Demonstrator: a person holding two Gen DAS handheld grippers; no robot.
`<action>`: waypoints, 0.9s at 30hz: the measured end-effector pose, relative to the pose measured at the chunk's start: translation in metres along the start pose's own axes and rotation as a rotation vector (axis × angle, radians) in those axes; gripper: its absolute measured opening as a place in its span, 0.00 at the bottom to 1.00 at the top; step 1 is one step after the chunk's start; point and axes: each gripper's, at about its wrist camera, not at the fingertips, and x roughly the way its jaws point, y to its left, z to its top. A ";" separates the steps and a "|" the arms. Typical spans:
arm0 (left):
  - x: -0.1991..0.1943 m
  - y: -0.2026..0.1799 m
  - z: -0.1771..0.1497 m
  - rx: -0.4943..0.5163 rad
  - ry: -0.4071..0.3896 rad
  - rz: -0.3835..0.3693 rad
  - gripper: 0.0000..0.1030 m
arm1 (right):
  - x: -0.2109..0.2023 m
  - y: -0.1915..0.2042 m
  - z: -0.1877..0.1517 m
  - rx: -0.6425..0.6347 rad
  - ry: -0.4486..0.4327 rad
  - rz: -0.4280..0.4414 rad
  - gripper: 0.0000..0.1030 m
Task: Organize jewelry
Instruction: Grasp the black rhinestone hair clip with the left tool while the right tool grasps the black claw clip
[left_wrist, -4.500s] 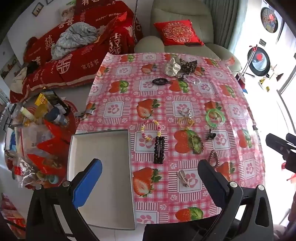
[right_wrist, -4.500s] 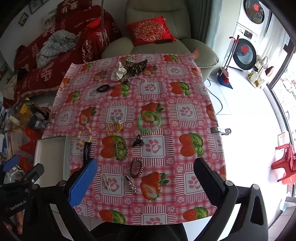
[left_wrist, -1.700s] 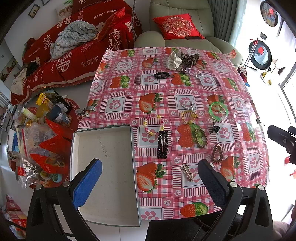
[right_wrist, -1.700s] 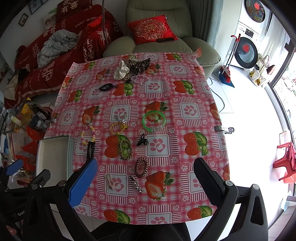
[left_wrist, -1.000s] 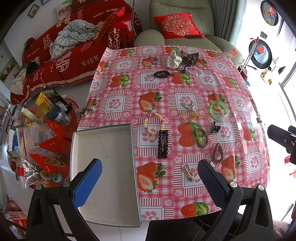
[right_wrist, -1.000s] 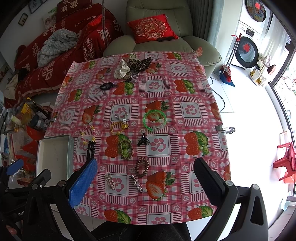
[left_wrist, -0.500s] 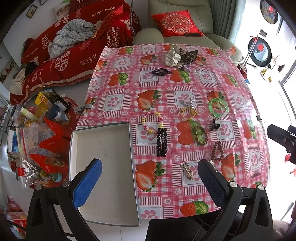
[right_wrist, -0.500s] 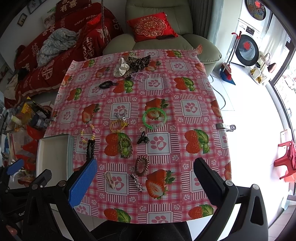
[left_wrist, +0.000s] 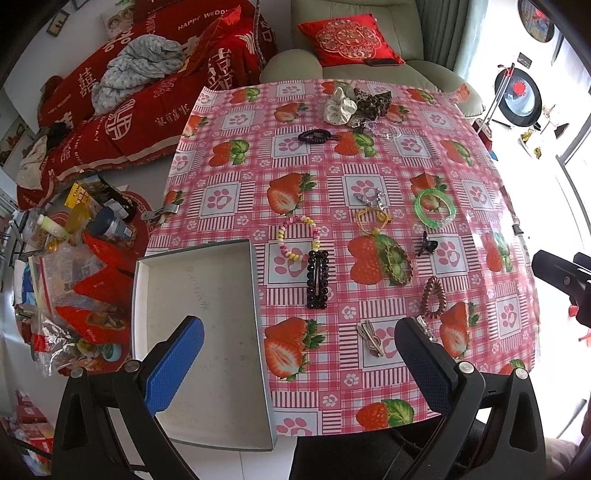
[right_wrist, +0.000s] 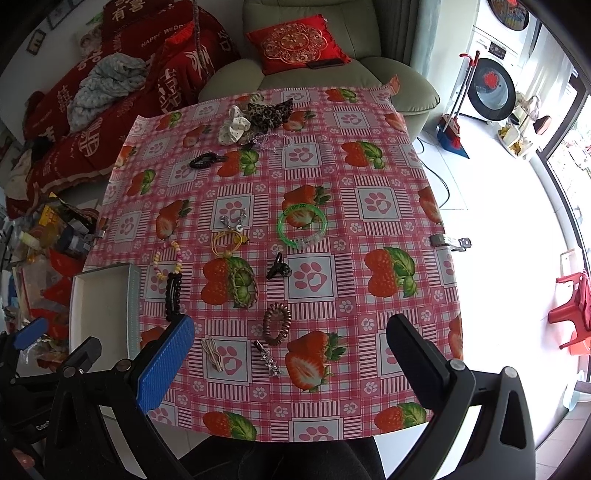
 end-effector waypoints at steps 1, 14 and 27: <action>0.002 0.000 0.000 0.000 0.004 0.002 1.00 | 0.001 -0.001 0.000 0.001 0.004 -0.001 1.00; 0.048 -0.003 0.014 -0.011 0.101 -0.018 1.00 | 0.036 -0.028 0.003 0.060 0.131 -0.029 1.00; 0.107 -0.015 0.023 0.021 0.154 -0.039 1.00 | 0.101 -0.045 0.006 0.103 0.255 -0.022 1.00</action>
